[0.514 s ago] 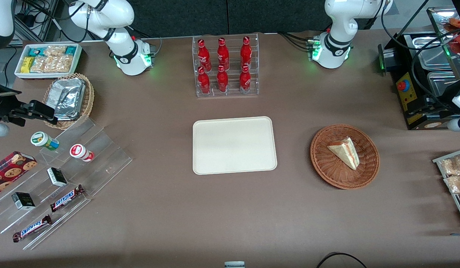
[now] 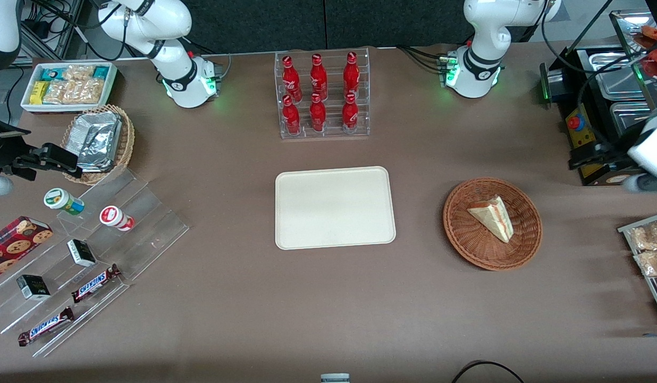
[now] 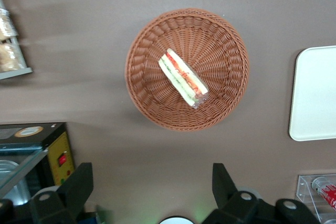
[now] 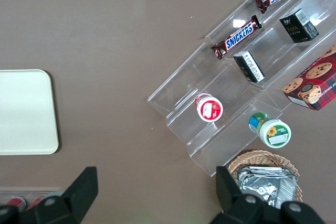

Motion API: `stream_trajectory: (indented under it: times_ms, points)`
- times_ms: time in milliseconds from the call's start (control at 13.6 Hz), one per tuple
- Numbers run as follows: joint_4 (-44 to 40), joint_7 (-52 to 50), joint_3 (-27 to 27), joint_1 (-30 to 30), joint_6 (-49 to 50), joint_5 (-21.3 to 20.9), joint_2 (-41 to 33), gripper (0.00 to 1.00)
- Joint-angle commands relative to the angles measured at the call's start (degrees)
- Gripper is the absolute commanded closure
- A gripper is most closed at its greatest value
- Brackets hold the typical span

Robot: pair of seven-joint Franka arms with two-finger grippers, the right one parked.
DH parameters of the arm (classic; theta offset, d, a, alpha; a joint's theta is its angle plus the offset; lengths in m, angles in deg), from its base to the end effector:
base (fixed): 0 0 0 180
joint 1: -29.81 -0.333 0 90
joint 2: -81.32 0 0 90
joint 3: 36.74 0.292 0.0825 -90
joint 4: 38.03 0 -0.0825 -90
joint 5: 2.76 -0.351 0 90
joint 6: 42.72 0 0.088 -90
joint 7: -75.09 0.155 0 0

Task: Place sandwich from basket to tray
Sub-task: 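Move the left gripper over the wicker basket toward the wrapped sandwich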

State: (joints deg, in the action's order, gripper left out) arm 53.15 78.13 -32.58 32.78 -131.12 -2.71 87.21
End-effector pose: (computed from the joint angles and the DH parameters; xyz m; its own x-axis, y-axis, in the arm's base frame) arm 0.5340 0.0096 0.4873 0.9881 -0.0318 -0.1506 -0.0320 -0.9995 0.0014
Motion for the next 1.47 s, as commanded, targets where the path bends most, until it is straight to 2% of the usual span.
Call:
stream_trajectory:
  times_ms: [0, 220, 367, 514, 661, 954, 1394]
  points:
    - [9.41, -3.74, -0.38, 0.72, -9.81, 0.04, -0.35, 0.0]
    - [21.64, -10.48, -0.38, 0.72, -24.23, 0.56, -2.02, 0.0]
    - [26.13, -18.73, -0.38, 0.72, -30.48, 0.74, -1.41, 0.0]
    - [31.66, -26.12, -0.38, 0.72, -39.0, 3.71, -1.41, 0.0]
    - [35.28, -31.06, -0.47, 2.29, -44.72, 4.16, -1.24, 0.0]
    - [35.73, -42.3, -0.39, 4.58, -46.24, 4.17, 0.87, 0.0]
    - [36.26, -47.87, -0.3, 5.9, -48.44, 3.9, 2.28, 0.0]
